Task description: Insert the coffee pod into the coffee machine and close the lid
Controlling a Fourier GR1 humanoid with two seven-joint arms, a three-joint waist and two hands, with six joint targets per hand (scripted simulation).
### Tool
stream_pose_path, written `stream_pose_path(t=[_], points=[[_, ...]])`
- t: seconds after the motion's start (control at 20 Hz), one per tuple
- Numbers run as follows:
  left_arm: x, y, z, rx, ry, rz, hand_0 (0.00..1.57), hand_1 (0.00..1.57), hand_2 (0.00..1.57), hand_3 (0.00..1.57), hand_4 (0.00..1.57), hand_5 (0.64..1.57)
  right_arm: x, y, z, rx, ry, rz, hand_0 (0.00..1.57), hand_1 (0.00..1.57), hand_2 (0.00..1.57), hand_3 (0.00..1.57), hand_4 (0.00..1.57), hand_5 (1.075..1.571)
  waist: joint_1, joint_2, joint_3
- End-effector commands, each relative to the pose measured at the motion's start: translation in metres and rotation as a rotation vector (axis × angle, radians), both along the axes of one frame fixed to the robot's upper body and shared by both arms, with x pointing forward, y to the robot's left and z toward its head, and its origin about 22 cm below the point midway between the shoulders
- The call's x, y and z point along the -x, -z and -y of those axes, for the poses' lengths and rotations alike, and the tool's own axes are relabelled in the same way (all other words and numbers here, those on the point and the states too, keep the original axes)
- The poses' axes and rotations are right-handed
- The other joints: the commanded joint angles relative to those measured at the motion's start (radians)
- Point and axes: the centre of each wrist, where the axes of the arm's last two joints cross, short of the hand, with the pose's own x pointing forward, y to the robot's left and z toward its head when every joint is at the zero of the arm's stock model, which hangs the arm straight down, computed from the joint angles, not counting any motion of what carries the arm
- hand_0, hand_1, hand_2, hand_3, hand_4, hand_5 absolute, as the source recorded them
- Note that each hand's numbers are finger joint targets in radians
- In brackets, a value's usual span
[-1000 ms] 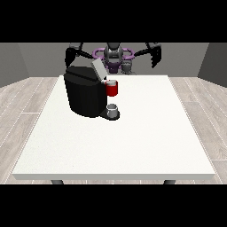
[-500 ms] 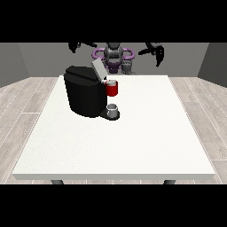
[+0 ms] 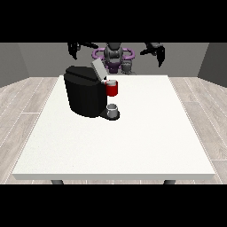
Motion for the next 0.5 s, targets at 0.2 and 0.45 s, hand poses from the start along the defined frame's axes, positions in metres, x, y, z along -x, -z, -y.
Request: stream_pose_path(t=[0.2, 0.45], points=[[0.007, -0.031, 0.007, 0.005, -0.013, 0.069, 0.00, 0.00, 0.00, 0.00, 0.26, 1.571, -0.029, -0.023, -0.010, -0.105, 0.010, -0.014, 0.00, 0.00, 0.00, 0.00, 0.18, 1.571, -0.001, 0.083, -0.0001], [0.020, -0.043, -0.004, 0.002, -0.042, 0.099, 0.00, 0.00, 0.00, 0.00, 0.37, 1.571, -0.024, 0.003, -0.020, -0.082, -0.043, -0.043, 0.00, 0.00, 0.00, 0.00, 0.00, 1.571, 0.001, 0.116, -0.0001]])
